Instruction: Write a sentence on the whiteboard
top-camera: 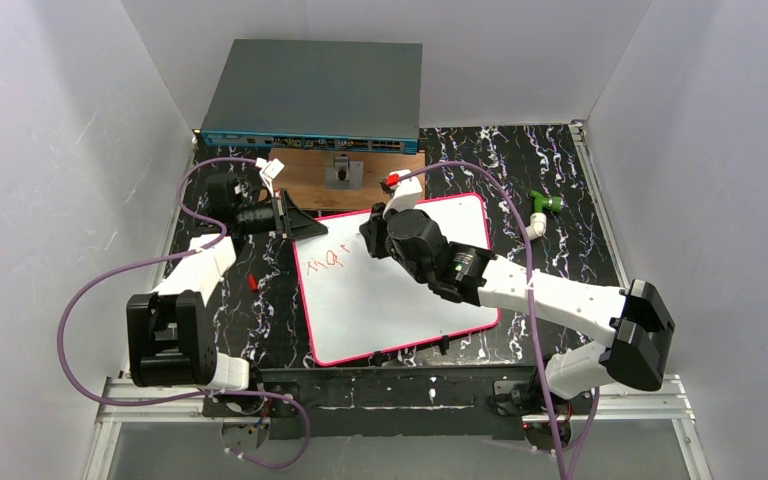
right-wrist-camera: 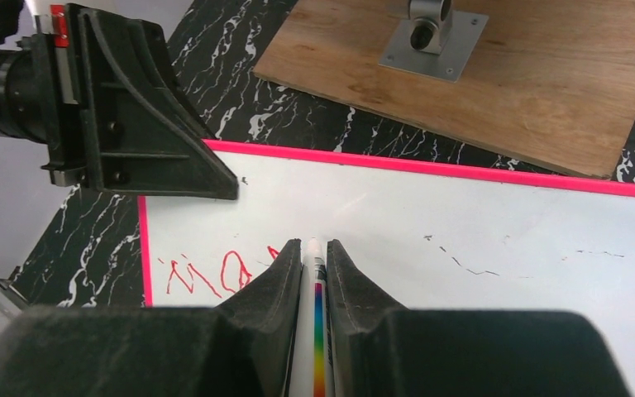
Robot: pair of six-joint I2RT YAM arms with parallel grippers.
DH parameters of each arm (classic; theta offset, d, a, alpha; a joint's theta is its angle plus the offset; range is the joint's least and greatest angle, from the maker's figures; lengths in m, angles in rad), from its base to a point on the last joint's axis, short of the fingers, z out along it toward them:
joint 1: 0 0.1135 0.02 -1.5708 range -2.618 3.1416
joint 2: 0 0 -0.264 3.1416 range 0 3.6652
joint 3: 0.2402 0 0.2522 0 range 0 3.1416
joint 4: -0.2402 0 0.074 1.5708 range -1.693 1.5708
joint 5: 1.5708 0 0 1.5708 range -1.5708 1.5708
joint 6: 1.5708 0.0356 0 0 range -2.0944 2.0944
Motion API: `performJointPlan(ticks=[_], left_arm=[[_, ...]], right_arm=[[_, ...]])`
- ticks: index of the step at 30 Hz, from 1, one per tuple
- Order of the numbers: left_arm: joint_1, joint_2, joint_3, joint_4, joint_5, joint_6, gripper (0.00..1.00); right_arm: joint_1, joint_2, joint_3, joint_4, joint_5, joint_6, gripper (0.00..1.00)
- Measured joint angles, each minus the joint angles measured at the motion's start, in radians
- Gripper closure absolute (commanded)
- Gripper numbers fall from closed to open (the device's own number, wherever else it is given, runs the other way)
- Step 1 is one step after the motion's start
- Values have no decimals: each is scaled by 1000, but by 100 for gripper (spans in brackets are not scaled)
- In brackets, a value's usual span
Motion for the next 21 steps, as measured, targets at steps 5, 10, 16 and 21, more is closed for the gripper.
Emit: performJointPlan(ticks=[5,10,16,21], left_arm=[[0,0,0,-2,0,0,100],[0,0,0,-2,0,0,100],[0,0,0,-2,0,0,100],[0,0,1,-2,-1,0,100]], right_arm=[[-3,8,0,-16,3,8,99],[-3,8,0,-26,3,23,99],[-3,16,0,-29,3,30,99],[-3,36,0,-29,0,40,99]])
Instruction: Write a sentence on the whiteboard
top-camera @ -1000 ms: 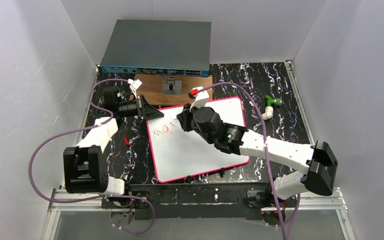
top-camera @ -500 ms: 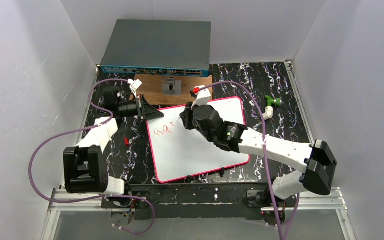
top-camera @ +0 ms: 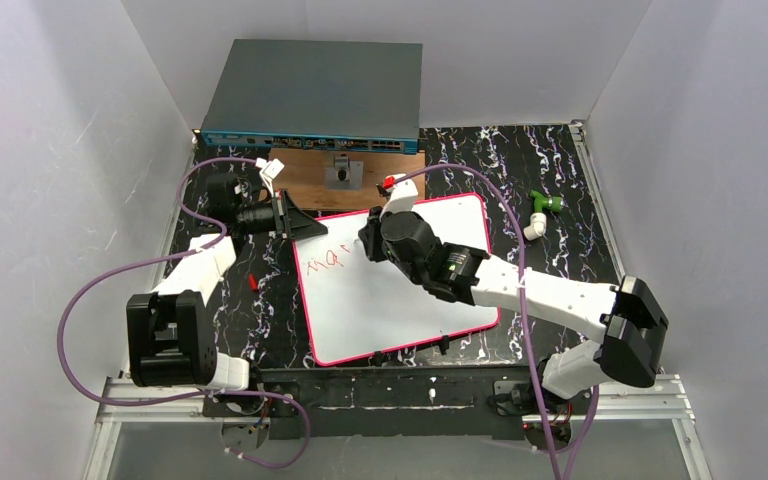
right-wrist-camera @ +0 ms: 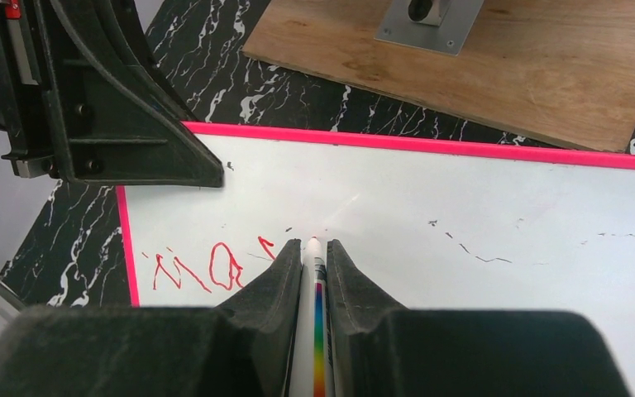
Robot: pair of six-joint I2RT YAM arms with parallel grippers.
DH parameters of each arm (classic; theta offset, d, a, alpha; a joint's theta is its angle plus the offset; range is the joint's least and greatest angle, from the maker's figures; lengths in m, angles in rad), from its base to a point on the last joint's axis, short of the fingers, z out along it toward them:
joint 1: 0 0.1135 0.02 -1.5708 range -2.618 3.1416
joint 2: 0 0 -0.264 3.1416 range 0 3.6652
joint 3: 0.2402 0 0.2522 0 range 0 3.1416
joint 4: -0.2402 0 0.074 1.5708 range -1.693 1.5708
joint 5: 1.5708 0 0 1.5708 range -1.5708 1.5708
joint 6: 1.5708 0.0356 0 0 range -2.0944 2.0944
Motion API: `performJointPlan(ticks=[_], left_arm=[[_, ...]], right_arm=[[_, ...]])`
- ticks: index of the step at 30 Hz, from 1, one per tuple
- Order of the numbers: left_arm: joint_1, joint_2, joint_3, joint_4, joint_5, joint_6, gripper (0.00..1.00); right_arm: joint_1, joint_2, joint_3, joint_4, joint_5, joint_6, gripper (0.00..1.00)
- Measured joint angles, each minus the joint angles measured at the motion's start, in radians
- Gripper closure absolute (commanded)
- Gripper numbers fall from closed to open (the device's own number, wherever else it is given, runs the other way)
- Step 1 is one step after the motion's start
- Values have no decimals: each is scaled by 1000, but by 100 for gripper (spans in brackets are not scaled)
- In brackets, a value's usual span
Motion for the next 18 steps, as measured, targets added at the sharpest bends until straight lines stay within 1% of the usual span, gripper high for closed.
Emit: performJointPlan(ticks=[18], left_arm=[[0,0,1,-1,-3,0,100]], right_arm=[[3,3,-10,6,-14,43,99]])
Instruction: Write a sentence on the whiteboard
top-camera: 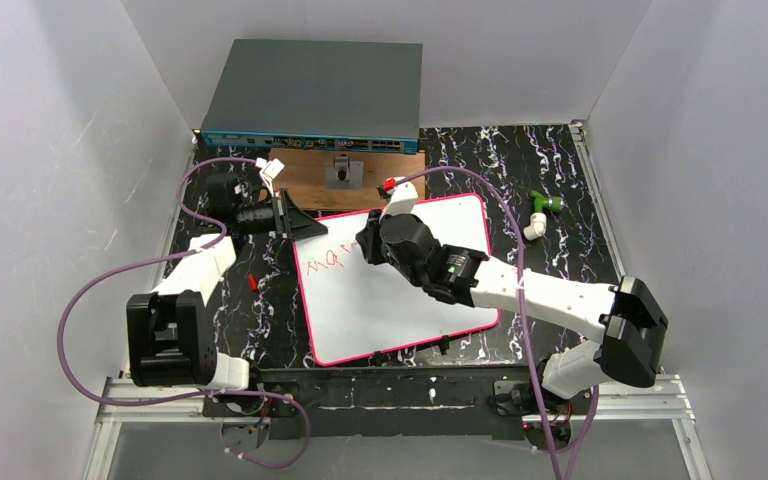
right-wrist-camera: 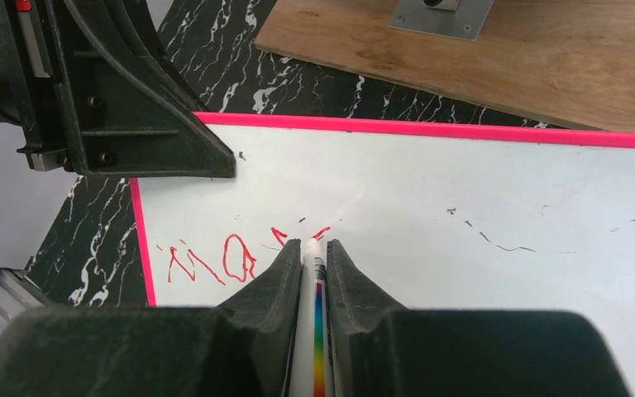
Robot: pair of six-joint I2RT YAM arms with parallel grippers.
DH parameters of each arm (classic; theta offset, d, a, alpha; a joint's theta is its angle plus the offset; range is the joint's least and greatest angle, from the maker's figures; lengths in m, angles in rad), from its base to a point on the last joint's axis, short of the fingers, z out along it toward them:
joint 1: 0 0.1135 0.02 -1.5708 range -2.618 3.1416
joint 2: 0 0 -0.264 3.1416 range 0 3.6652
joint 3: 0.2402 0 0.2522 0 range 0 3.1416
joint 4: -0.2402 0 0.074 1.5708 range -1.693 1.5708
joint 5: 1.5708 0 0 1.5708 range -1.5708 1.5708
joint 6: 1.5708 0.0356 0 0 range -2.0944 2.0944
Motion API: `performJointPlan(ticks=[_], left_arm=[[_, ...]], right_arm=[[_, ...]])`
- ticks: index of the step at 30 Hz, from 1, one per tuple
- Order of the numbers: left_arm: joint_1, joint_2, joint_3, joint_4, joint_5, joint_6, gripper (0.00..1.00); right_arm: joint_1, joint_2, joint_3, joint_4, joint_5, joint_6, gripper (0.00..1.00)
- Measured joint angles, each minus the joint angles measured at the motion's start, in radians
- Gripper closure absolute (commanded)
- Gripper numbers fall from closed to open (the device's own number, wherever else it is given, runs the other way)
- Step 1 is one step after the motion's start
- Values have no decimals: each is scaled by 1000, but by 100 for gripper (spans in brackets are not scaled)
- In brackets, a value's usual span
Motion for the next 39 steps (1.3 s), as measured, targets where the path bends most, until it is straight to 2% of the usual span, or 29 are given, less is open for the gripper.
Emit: performJointPlan(ticks=[39], left_arm=[[0,0,0,0,0,0,100]], right_arm=[[39,-21,-47,-10,1,61,99]])
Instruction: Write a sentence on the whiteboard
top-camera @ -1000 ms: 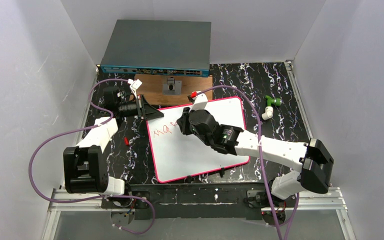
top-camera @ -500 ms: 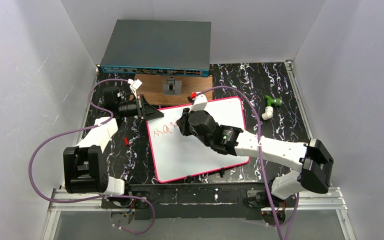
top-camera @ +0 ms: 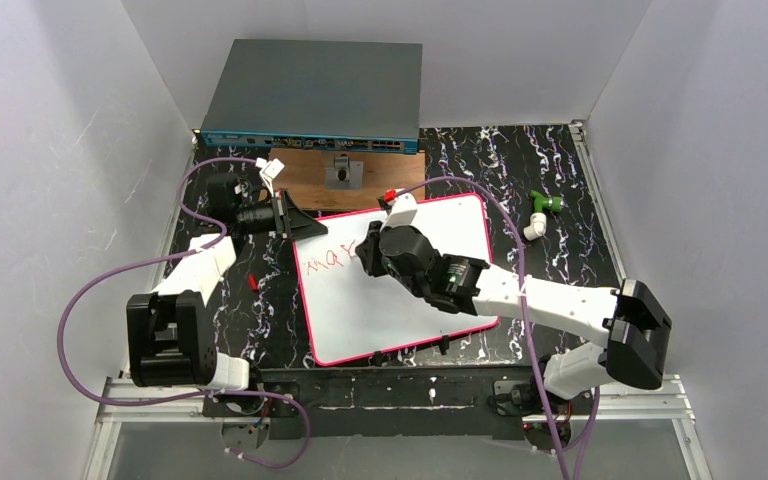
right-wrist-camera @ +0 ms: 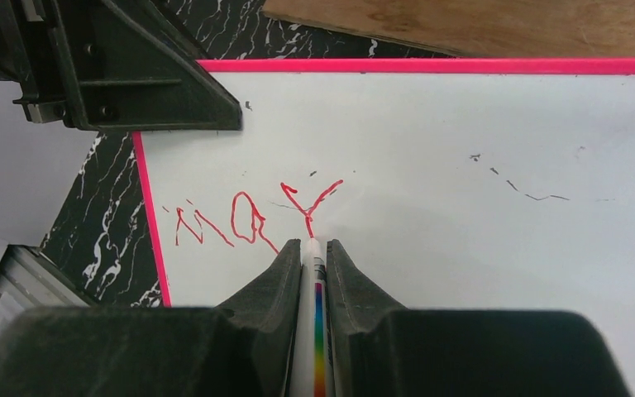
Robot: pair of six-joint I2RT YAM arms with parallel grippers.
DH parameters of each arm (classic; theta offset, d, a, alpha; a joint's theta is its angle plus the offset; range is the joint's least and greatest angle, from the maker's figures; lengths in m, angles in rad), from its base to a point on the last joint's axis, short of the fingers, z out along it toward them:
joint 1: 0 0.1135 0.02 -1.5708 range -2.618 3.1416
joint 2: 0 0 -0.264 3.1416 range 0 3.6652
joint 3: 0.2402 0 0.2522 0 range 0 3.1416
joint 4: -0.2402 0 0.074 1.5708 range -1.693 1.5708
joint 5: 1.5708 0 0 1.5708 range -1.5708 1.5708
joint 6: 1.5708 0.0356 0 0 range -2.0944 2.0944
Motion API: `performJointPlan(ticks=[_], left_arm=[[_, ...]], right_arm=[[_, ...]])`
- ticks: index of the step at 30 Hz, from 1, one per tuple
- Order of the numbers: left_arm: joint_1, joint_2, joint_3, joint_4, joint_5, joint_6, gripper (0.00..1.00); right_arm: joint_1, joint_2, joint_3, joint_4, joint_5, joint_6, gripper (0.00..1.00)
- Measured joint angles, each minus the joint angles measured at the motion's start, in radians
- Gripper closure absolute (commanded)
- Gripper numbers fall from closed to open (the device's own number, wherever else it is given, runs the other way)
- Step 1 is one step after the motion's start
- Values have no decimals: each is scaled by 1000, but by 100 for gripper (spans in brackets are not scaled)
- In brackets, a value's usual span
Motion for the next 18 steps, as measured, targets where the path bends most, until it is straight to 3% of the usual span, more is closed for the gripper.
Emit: performJointPlan(ticks=[11,18], left_arm=[[0,-2,0,-1,0,1,100],[0,-5,0,-6,1,4,100]], right_arm=[[27,-27,-38,-26,5,32,99],[38,-48,29,-89,6,-61,99]])
